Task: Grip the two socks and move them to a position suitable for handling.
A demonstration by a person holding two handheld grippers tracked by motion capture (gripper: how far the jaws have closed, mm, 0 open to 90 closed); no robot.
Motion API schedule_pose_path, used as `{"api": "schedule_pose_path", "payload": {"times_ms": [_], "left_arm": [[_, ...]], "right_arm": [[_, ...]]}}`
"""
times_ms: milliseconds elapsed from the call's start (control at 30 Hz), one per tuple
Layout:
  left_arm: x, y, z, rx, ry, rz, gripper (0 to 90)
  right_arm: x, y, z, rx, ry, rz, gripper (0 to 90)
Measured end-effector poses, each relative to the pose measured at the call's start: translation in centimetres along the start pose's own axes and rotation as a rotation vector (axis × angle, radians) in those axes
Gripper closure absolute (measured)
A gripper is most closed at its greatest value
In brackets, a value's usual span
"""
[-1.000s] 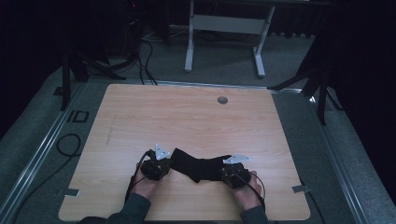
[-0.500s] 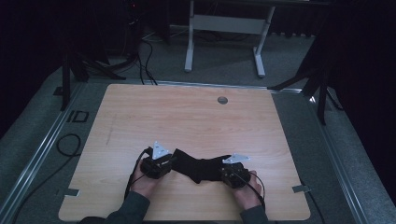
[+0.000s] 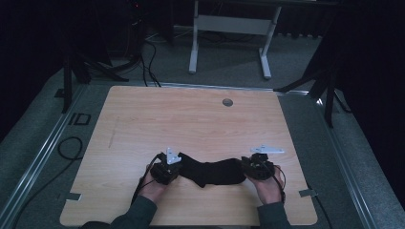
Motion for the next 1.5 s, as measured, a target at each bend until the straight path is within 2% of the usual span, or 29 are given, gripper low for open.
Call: {"api": "schedule_pose_path", "payload": {"times_ms": [100, 233, 300, 333, 367, 400, 467, 533, 567, 667, 833, 933, 1200, 1333, 1400, 1500], "left_arm": [[0.0, 0.0, 0.1, 0.002, 0.005, 0.0, 86.9], [0.1, 0.0, 0.1, 0.007, 0.021, 0.0, 87.1], [0.2, 0.1, 0.2, 0.008, 0.026, 0.003, 87.1], [0.2, 0.1, 0.2, 0.008, 0.027, 0.003, 87.2], [0.2, 0.1, 0.2, 0.008, 0.027, 0.003, 87.2], [0.2, 0.1, 0.2, 0.008, 0.029, 0.003, 87.2], [0.2, 0.1, 0.2, 0.007, 0.031, 0.004, 87.2], [0.3, 0.1, 0.3, 0.006, 0.032, 0.004, 87.2], [0.3, 0.2, 0.3, 0.006, 0.033, 0.005, 87.2], [0.3, 0.2, 0.4, 0.007, 0.037, 0.008, 87.2], [0.4, 0.3, 0.5, 0.002, 0.033, 0.015, 87.1], [0.4, 0.3, 0.5, 0.0, 0.033, 0.021, 87.2], [0.8, 0.5, 0.7, -0.003, 0.037, 0.039, 85.7], [0.8, 0.6, 0.7, -0.001, 0.038, 0.043, 85.2], [0.7, 0.6, 0.7, 0.0, 0.037, 0.039, 84.0], [0.5, 0.6, 0.7, 0.002, 0.044, 0.028, 82.0]], "right_arm": [[1.0, -0.2, 0.3, -0.012, -0.029, -0.002, 63.9], [1.2, -2.1, 1.4, -0.087, -0.016, 0.011, 63.4], [1.3, -2.8, 1.7, -0.112, -0.003, 0.033, 76.7], [1.3, -2.8, 1.8, -0.118, 0.002, 0.039, 83.2], [1.3, -2.8, 1.8, -0.118, 0.002, 0.039, 83.2], [1.0, -2.0, 1.3, -0.09, 0.015, 0.046, 86.2], [0.9, -1.6, 1.1, -0.082, 0.016, 0.044, 86.1], [0.6, -0.5, 0.6, -0.052, 0.02, 0.038, 86.1], [0.4, 0.2, 0.6, -0.057, 0.017, 0.031, 85.9], [0.6, 0.3, 1.0, -0.068, 0.023, 0.042, 85.9], [1.9, -1.3, 3.0, -0.138, -0.002, 0.07, 85.9], [2.3, -1.6, 3.3, -0.147, -0.005, 0.076, 85.9], [3.0, -2.4, 3.2, -0.126, -0.018, 0.086, 83.5], [3.1, -2.7, 2.7, -0.113, -0.006, 0.094, 82.4], [3.1, -2.6, 2.4, -0.097, -0.006, 0.091, 71.3], [2.7, -1.8, 1.8, -0.046, -0.031, 0.031, 61.6]]}}
Point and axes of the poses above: each handheld gripper's, and its own axes: y roughly backward along the jaws, z roughly out of its underside, x roughly to its right, the point moved 9 cm from there along -y, roughly forward along the jaws, and after that the axes turned 8 degrees about -x, right-handed, at the moved point
